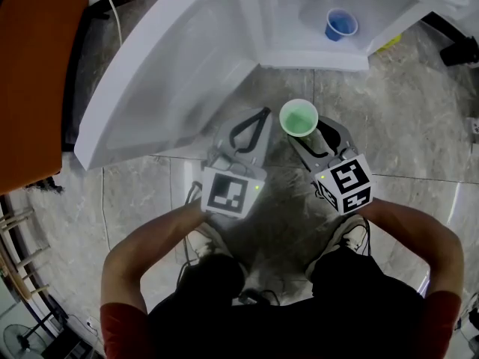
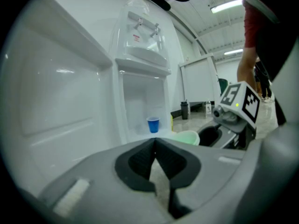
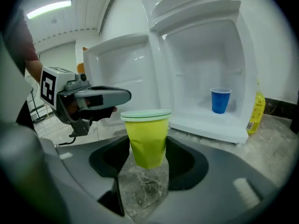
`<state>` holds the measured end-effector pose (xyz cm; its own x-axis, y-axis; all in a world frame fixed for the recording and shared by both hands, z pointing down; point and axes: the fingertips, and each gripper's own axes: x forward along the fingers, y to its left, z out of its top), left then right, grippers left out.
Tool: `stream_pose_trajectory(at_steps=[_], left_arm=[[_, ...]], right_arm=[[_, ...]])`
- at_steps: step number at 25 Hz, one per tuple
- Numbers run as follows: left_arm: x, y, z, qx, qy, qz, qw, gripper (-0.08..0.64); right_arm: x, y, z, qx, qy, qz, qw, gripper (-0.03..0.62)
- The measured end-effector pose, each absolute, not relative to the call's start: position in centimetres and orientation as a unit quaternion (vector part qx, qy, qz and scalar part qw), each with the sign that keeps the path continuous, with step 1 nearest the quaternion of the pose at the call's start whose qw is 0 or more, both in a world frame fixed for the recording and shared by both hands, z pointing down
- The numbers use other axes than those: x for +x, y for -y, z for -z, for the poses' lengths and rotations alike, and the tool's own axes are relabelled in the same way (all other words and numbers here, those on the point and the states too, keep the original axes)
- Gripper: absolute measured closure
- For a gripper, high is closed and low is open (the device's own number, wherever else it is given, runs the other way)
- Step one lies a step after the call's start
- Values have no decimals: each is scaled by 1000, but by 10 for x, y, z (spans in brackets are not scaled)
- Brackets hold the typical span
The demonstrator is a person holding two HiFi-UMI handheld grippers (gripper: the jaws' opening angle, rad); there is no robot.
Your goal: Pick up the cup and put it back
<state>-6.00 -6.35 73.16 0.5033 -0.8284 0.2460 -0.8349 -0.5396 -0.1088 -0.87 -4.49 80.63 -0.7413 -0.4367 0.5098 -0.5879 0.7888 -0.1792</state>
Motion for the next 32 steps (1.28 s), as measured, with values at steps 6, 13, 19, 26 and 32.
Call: stream_pose_trajectory(at_steps=[6,13,19,26,32], left_arm=[[-64,62,-738,865,482,-140,24,561],[-62,60,-741,866,479,-145,26,561],[-61,60,-743,866,477,-144,28,561],[-60,61,-746,867,476,-146,28,561],[-61,61,-750,867,475,-148,33,561]], right_arm=[[-5,39,-818,282,911,-184,239,348],[-3,41,-820,286,908,-191,239,348],[-3,41,-822,285,907,-195,241,348],[-4,42,-825,285,906,-198,241,348],[-2,52,-825,291,906,-194,240,348]])
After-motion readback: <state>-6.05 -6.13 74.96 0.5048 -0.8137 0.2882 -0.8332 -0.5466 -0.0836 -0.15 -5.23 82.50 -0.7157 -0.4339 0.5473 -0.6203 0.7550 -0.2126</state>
